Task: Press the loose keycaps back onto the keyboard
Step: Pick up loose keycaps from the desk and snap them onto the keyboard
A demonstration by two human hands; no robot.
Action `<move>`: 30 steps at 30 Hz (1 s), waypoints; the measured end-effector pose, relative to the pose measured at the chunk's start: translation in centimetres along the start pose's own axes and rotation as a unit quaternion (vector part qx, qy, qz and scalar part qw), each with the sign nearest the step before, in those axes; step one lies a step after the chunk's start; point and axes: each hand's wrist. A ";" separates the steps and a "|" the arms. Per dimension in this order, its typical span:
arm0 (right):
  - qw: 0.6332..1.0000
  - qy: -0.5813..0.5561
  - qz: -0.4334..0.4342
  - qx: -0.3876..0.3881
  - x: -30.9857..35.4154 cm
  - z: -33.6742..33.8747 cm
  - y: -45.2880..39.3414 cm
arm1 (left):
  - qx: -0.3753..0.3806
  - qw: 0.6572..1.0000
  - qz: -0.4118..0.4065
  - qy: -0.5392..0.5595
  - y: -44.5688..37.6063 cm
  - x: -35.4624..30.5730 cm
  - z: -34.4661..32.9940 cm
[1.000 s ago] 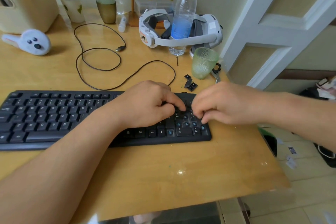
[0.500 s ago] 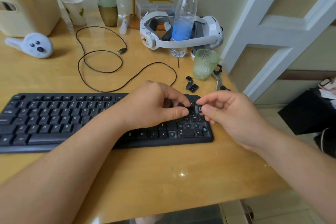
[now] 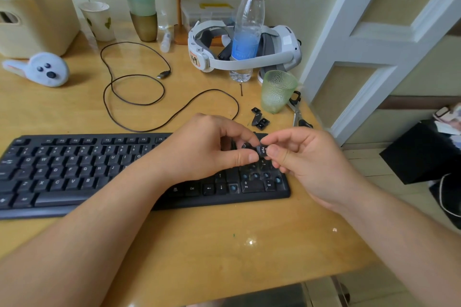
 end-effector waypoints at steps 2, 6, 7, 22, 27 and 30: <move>1.000 0.009 0.002 0.002 0.2 -0.2 0.1 | 0.006 1.000 -0.009 -0.004 0.0 -0.2 -0.1; 1.000 0.024 0.004 0.012 0.5 -0.5 0.3 | 0.004 1.000 -0.013 -0.017 0.1 -0.3 -0.2; 1.000 0.025 0.003 0.007 0.5 -0.6 0.3 | 0.000 1.000 -0.013 -0.021 0.1 -0.3 -0.3; 0.993 0.114 -0.010 0.040 1.9 0.7 0.4 | -0.088 0.988 -0.076 -0.106 0.0 -0.6 -0.6; 0.982 0.185 0.031 0.027 2.2 0.3 0.0 | -0.093 0.985 -0.075 -0.124 -0.1 -0.6 -0.9; 0.977 0.205 0.029 0.058 2.7 0.3 -0.2 | -0.100 0.984 -0.085 -0.120 0.0 -0.7 -1.0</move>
Point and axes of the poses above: each hand's wrist, its own y-axis away from the middle knuckle, its own z-axis out of the back of the hand, x = y × z, and after that the axes turned 1 degree about -z, right-handed
